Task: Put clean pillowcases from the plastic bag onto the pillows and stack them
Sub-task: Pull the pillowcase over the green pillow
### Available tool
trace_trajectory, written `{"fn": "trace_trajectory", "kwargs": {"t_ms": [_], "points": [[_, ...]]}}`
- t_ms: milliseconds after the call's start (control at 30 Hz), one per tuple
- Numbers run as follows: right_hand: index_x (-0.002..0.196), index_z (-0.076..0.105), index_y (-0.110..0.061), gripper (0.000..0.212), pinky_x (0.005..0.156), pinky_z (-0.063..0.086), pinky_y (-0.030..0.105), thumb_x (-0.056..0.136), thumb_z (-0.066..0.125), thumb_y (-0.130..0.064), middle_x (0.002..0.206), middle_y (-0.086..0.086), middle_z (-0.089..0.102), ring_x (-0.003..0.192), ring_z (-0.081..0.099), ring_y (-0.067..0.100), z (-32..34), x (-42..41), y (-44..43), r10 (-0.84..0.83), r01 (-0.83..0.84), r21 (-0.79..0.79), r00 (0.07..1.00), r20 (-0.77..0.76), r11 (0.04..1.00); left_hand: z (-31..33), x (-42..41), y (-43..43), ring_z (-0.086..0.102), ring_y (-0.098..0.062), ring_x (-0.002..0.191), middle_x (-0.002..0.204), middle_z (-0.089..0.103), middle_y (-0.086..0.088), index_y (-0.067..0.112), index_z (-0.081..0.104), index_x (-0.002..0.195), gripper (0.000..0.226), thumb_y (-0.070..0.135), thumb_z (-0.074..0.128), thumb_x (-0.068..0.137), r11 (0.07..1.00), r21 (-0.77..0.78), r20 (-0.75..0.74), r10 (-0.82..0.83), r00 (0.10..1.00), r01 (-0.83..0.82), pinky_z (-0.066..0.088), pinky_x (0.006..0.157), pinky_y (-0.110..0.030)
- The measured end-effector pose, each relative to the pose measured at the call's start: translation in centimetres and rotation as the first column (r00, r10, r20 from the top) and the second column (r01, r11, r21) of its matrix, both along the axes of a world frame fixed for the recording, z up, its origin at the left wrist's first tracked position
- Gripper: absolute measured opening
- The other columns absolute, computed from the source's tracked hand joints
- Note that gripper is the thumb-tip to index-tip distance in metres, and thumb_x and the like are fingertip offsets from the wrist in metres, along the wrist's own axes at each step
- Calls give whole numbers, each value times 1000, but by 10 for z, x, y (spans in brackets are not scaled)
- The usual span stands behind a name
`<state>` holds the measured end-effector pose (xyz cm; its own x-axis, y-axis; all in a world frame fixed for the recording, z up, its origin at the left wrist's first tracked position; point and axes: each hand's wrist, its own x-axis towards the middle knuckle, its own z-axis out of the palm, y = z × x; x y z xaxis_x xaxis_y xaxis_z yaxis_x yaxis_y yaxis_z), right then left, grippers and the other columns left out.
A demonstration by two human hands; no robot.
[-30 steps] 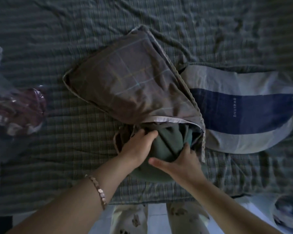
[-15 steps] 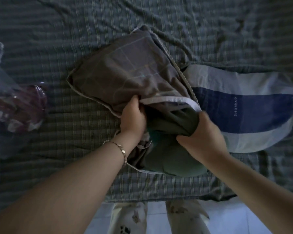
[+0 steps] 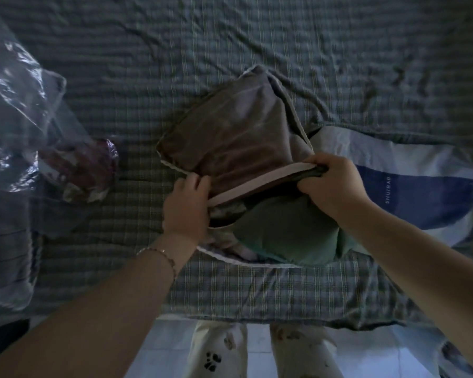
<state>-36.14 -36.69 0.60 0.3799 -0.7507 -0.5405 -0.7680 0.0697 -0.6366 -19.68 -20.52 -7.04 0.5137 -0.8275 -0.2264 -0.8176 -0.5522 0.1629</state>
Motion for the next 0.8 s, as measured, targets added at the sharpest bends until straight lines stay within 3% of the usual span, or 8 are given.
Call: {"fn": "trace_trajectory", "kwargs": {"t_ms": [167,267,333,400,500,633,700,800], "points": [[105,61,-27,34,54,38,14,79,63,-6,73,-11,51,66,48,2,9,-2,-12,-190,189,48,982,19,981,-11,1,-2,49,-30,112,120,52,-5,19,46,120,35,22,54,87,961,226,-89,182,979,-158,31,101,-46],[106,64,-22,33,54,40,15,78,62,-5,75,-9,55,69,51,5,10,-6,-18,-307,306,90,952,2,948,-10,-13,29,53,-32,103,126,44,-11,22,30,139,70,18,66,79,945,306,-158,170,973,-116,46,87,-45],[108,67,-21,35,55,43,17,77,62,-6,77,-7,58,72,55,8,10,-6,-20,-369,368,123,929,-16,922,-7,-23,52,51,-35,93,116,45,-17,15,37,136,82,6,74,63,992,100,29,-77,997,73,50,77,-45],[107,67,-21,34,58,45,19,77,62,-7,78,-6,59,73,56,10,9,-4,-20,-412,413,141,910,-32,900,-2,-34,69,46,-35,104,120,42,-14,16,42,130,60,2,56,73,872,-210,233,-394,889,441,39,96,-49],[109,65,-21,34,64,47,22,77,63,-9,84,-4,59,80,57,14,5,-2,-17,-427,428,149,904,-41,892,-3,-45,85,44,-27,125,131,49,-6,15,53,126,47,0,37,85,686,-17,329,-683,652,728,7,117,-43],[104,63,-16,29,79,53,34,75,63,-9,94,4,61,92,59,22,1,-2,-6,-423,428,142,904,-65,892,11,-53,78,46,-22,126,132,54,-7,10,52,131,40,6,51,90,586,404,-347,-613,710,702,16,110,-14],[104,64,-13,30,84,53,39,75,62,-8,95,8,63,93,59,26,0,0,4,-495,499,203,866,-70,843,24,-62,73,58,-24,103,109,63,-6,17,55,125,32,16,43,95,434,397,-532,-609,588,809,42,99,-33],[111,62,-10,34,77,51,33,77,63,-9,101,8,63,93,59,26,-5,6,23,-623,607,330,779,-68,723,41,-86,65,52,-19,75,101,52,-6,51,21,140,46,49,34,96,517,181,-737,-492,463,837,49,72,-35]]}}
